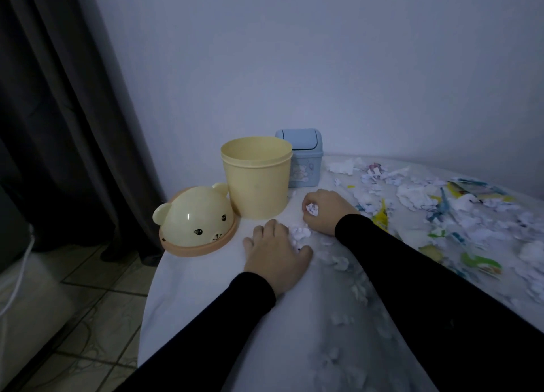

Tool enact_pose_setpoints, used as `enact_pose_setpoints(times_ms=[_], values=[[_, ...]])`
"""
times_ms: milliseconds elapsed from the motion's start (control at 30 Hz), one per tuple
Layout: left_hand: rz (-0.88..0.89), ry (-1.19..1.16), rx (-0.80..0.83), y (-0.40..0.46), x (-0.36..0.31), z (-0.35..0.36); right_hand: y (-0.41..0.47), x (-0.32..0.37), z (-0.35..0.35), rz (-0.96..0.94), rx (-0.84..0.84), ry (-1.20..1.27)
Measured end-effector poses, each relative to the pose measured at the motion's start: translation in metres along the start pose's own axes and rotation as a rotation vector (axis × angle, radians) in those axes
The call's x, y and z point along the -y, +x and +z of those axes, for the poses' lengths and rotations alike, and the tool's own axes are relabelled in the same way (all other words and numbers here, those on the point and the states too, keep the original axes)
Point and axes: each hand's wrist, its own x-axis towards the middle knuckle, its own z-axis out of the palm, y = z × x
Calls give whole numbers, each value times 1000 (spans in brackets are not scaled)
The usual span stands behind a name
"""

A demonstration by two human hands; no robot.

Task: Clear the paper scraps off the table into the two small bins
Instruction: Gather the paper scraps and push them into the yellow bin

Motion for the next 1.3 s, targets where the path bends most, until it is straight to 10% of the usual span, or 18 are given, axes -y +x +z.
enact_pose_setpoints(times_ms=[367,667,1033,1300], values=[[176,-132,108,-23,-4,-16,-93,6,-39,-14,53,-231],[66,-126,-163,-36,-10,-7,-131,21,-26,175,-169,-297],[121,157,130,-22,-13,2,-106,7,-7,191,-32,-204],[178,157,54,14,-15,8,-81,-10,4,131,-158,-123]])
